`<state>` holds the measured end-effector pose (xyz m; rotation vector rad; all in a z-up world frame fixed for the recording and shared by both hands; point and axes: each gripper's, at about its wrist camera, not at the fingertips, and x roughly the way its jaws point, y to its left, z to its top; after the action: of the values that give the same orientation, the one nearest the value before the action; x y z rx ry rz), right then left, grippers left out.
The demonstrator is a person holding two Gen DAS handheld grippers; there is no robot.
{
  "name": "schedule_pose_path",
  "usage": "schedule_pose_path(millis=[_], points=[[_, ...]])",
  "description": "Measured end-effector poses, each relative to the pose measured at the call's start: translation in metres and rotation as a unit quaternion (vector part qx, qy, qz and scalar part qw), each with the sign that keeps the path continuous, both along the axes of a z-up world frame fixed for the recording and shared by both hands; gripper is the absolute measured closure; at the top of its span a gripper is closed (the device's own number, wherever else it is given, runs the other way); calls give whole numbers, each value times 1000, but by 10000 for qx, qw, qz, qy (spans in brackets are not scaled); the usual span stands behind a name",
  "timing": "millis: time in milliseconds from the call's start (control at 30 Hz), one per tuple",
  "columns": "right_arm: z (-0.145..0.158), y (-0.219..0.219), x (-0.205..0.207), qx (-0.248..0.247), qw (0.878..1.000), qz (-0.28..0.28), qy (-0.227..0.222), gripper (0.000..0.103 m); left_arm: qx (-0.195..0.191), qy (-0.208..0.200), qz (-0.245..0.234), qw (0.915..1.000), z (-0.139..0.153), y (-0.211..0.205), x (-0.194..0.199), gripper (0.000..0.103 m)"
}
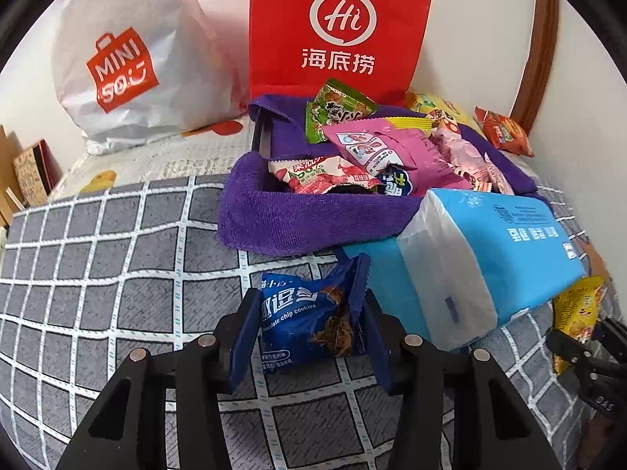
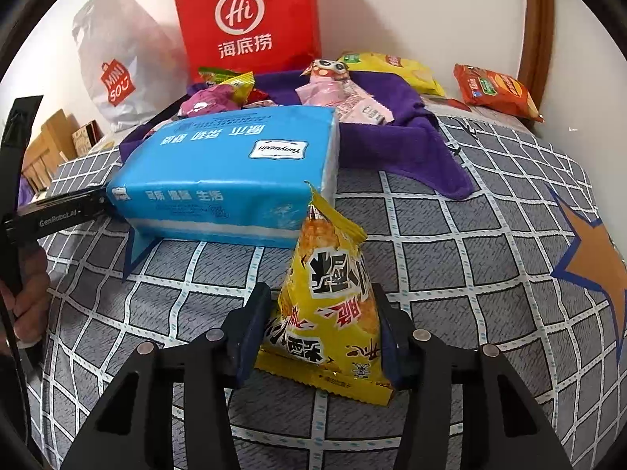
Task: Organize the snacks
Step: 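Lift and carry the blue cookie bag and yellow snack bag over the towel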
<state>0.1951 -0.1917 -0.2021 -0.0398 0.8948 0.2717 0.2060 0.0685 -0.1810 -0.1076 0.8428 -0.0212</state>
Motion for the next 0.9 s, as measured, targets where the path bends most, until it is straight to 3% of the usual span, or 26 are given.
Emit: schedule_pose_path(millis=[200,567,900], points=[[16,-1,-9,-73,9998,-43,-203,54,-577,190,-140,9981,6,8,-8,57],[71,-3,-30,156,9977,-85,-652,54,-605,33,-323,9976,40,-1,-42,57],[96,-1,-34,196,9972,-110,-707,54,-741,-50,-576,9956,72,-16,-61,57]])
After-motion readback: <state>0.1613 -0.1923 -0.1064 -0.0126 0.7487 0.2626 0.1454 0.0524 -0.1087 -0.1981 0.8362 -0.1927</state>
